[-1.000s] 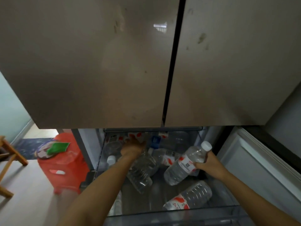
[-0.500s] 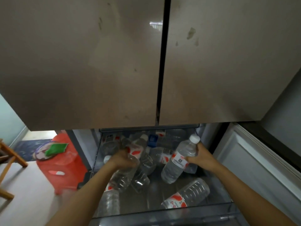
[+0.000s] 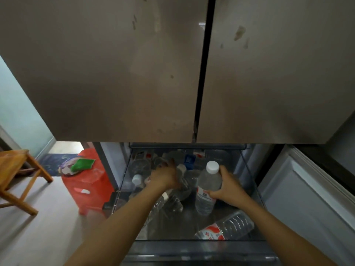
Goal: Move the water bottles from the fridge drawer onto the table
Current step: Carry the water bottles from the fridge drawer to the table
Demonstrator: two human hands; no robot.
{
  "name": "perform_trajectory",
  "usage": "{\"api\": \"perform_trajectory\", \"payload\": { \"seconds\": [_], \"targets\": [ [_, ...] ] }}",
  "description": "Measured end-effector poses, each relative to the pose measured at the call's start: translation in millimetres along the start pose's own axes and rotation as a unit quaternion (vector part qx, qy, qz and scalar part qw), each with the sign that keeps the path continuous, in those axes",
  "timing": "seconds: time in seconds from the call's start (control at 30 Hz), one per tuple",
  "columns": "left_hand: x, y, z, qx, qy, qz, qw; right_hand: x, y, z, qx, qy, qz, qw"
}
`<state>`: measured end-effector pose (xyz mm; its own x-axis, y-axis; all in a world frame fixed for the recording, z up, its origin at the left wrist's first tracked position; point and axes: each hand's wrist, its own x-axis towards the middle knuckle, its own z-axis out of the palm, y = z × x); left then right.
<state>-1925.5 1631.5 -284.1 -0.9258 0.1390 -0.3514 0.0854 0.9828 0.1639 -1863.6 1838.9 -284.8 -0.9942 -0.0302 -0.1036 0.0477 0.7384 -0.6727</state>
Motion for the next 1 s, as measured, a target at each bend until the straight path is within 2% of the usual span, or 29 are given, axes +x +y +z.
{"api": "perform_trajectory", "payload": {
  "seconds": [0.1, 0.27, 0.37, 0.43, 0.53, 0.63, 0.73, 0.83, 0.9, 1.0],
  "targets": [
    [8.1, 9.5, 6.3, 0.048, 0.004, -0.02, 0.999, -6.8, -2.8, -0.8, -0.004, 0.027, 0.013, 1.0],
    [10.6, 11.7, 4.2, 0.032, 0.0, -0.017, 0.999, -16.4, -8.3, 0.6, -0.035, 0.023, -0.001, 0.999],
    [-0.5, 12.0, -8.7, 0.026, 0.007, -0.009, 1.0, -16.8, -12.0, 3.6, -0.014, 0.032, -0.005, 0.999],
    [-13.1, 8.9, -20.6, -0.004, 0.054, 0.012, 0.998, -16.1, -14.6, 1.8, -0.001, 0.038, -0.008, 0.999],
    [-40.2, -3.3, -40.9, -0.085, 0.171, 0.049, 0.98, -14.0, -21.3, -3.4, 0.044, 0.035, -0.018, 0.998],
    [-65.2, -14.3, -44.8, -0.171, 0.223, 0.088, 0.956, -10.8, -35.3, -11.8, 0.074, 0.057, -0.065, 0.993],
    [-78.0, -20.4, -36.6, -0.239, 0.256, 0.122, 0.929, -4.9, -45.0, -20.3, -0.054, 0.08, -0.106, 0.99],
    [-83.3, -25.3, -34.8, -0.328, 0.278, 0.111, 0.896, -1.4, -48.3, -26.4, -0.212, 0.054, -0.093, 0.971],
    [-85.2, -26.4, -31.5, -0.349, 0.283, 0.119, 0.885, 0.2, -50.9, -28.6, -0.261, 0.037, -0.085, 0.961],
    [-84.1, -21.4, -24.9, -0.345, 0.264, 0.14, 0.89, 3.6, -55.6, -30.9, -0.298, 0.021, -0.098, 0.949]
  ]
}}
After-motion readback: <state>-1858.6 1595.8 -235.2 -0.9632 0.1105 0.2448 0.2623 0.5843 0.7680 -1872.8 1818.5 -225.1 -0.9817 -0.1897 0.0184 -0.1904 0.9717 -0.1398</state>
